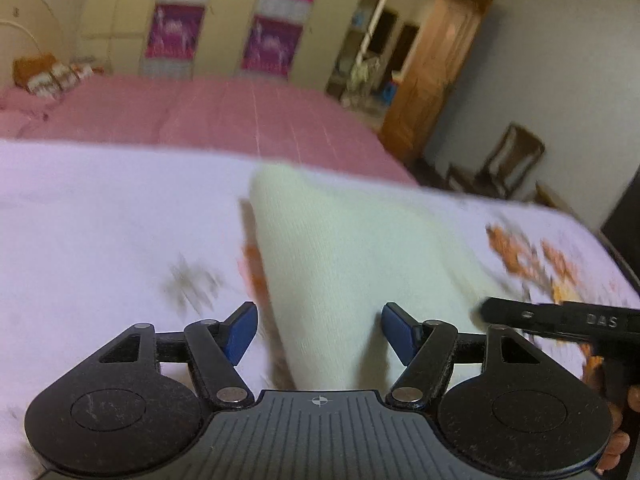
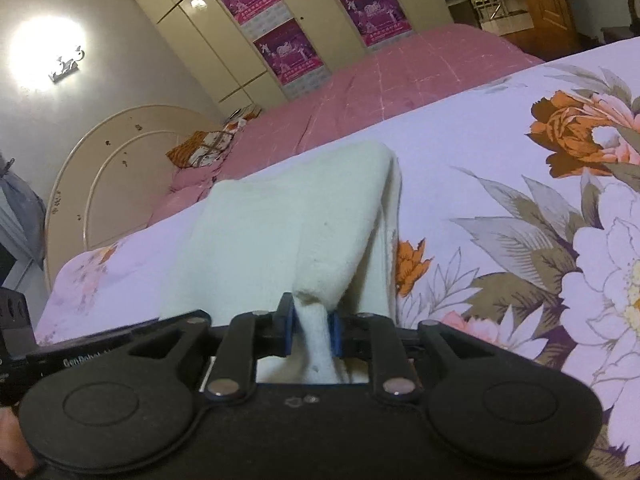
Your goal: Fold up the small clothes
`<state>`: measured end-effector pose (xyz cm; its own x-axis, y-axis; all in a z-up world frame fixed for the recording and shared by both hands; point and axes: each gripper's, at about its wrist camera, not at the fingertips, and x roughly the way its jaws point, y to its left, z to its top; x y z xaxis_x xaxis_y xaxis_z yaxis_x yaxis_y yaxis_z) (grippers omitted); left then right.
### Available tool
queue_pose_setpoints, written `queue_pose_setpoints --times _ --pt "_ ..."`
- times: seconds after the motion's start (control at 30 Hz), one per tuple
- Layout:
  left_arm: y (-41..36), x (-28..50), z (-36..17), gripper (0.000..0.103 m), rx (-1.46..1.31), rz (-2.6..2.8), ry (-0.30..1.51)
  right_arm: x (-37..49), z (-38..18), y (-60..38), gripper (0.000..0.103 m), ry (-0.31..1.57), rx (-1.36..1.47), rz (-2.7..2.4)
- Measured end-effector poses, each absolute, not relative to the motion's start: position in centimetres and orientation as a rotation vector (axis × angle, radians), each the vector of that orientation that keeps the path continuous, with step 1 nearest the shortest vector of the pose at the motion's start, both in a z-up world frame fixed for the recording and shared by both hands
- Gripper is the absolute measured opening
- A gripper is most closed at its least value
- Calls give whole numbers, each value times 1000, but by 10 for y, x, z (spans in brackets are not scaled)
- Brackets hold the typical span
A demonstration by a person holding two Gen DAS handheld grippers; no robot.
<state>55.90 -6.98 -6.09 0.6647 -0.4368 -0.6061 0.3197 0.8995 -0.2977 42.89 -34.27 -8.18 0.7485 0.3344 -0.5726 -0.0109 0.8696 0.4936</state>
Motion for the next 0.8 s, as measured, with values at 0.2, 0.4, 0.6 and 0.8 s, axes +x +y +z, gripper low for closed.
queue_pose_setpoints --times 0.2,0.4,0.6,0.8 --pt "-54 577 -71 69 -216 -389 751 451 -81 -352 32 721 536 202" --pt "-66 577 -76 69 -238 -423 774 449 -74 -345 7 695 369 189" --pt "-84 575 -85 69 -210 -419 807 459 -83 -348 7 746 369 163" --pt "-65 543 -64 69 -234 -444 753 429 -71 -354 24 716 457 169"
